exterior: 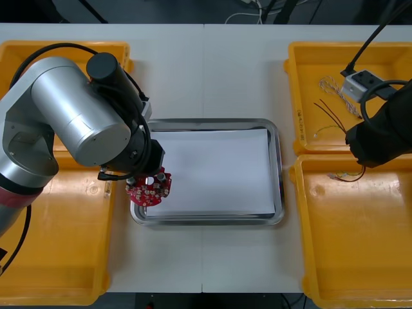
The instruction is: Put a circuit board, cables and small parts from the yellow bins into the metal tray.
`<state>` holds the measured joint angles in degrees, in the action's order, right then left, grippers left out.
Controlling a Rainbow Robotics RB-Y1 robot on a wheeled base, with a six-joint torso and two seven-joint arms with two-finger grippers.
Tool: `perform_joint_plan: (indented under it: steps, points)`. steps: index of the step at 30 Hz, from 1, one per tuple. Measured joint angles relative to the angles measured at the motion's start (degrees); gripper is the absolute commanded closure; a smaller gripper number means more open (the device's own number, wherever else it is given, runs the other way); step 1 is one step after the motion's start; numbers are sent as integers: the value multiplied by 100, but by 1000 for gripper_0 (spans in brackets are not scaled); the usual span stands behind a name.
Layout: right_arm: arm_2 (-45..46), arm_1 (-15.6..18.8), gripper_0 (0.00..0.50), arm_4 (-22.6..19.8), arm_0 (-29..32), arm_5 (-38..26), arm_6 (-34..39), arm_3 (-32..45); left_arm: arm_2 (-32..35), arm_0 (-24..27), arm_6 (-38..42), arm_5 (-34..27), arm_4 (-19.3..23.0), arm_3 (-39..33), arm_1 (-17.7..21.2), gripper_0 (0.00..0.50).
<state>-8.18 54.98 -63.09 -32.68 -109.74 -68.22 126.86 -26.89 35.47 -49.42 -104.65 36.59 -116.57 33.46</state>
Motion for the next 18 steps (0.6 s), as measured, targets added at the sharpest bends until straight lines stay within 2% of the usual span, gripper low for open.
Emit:
perform_joint_plan:
  steps: [13, 18]
  points:
    - [-369, -231, 471, 13, -95, 0, -3, 331, -521, -1, 2, 621, -477, 22, -1, 500]
    - [-417, -233, 471, 13, -97, 0, -3, 391, -734, -1, 2, 988, -627, 252, -1, 500]
